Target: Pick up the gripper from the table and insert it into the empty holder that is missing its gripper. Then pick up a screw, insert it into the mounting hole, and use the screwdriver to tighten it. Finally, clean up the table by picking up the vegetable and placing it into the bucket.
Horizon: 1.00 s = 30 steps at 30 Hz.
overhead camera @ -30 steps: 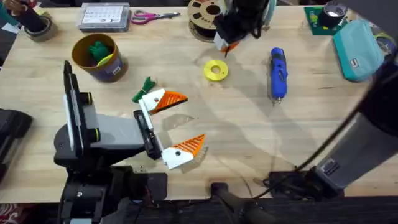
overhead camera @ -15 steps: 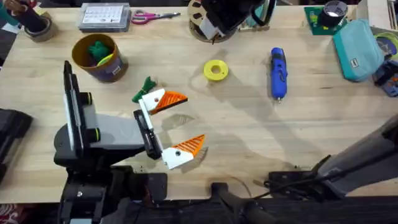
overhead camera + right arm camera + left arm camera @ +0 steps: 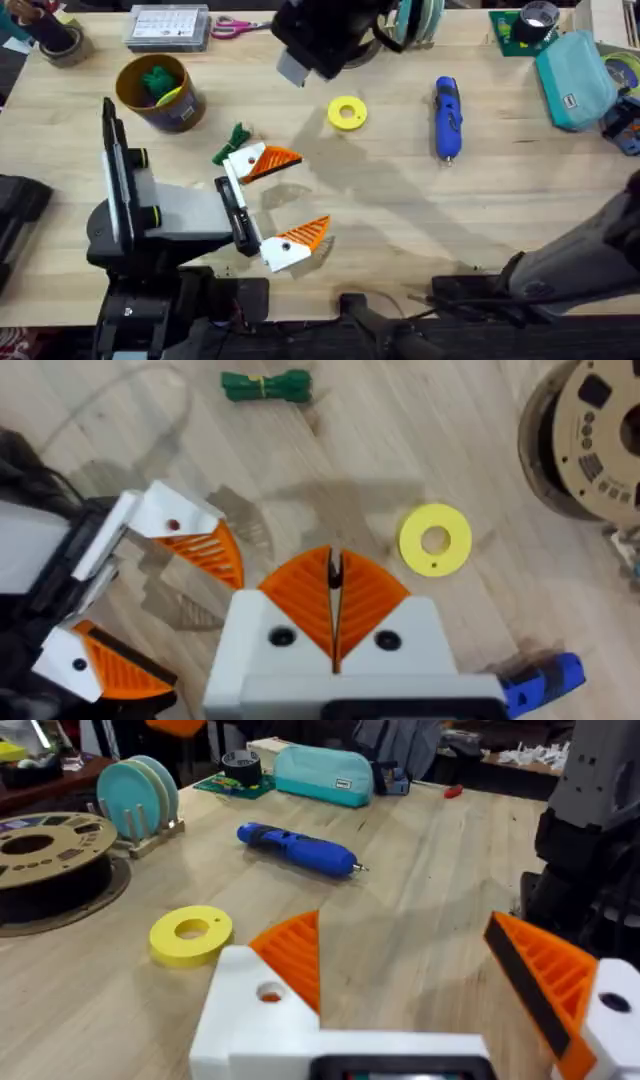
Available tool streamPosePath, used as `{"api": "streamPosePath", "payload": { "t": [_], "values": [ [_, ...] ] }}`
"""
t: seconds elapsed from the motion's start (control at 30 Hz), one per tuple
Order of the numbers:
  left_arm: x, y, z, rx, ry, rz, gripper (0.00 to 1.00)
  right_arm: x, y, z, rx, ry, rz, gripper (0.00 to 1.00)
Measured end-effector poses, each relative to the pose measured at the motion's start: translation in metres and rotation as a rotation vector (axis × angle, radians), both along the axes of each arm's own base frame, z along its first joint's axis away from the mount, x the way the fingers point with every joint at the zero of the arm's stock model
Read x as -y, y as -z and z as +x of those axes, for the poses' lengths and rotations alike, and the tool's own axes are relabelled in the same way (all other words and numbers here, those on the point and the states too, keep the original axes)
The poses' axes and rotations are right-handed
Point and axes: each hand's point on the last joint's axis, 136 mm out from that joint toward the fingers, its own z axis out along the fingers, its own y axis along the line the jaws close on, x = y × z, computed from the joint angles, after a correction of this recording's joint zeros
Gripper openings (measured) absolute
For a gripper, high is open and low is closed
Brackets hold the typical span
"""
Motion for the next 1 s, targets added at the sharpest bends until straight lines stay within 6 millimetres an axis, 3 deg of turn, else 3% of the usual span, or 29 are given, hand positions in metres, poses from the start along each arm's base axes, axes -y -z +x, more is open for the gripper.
{"api": "streamPosePath", "payload": {
  "t": [0.13,0.4,0.73,1.0],
  "values": [
    [0.000,0.000,0.000,0.000,0.000,0.000,0.985,-0.008,-0.007,-0.009,0.012,-0.059,-0.008,0.006],
    [0.000,0.000,0.000,0.000,0.000,0.000,0.985,-0.019,0.001,-0.033,-0.004,-0.173,-0.062,0.006],
    [0.000,0.000,0.000,0.000,0.000,0.000,0.985,-0.049,0.000,-0.071,0.025,-0.324,-0.058,0.006],
    [0.000,0.000,0.000,0.000,0.000,0.000,0.986,-0.062,-0.002,-0.088,0.045,-0.393,-0.047,0.006]
  ]
}}
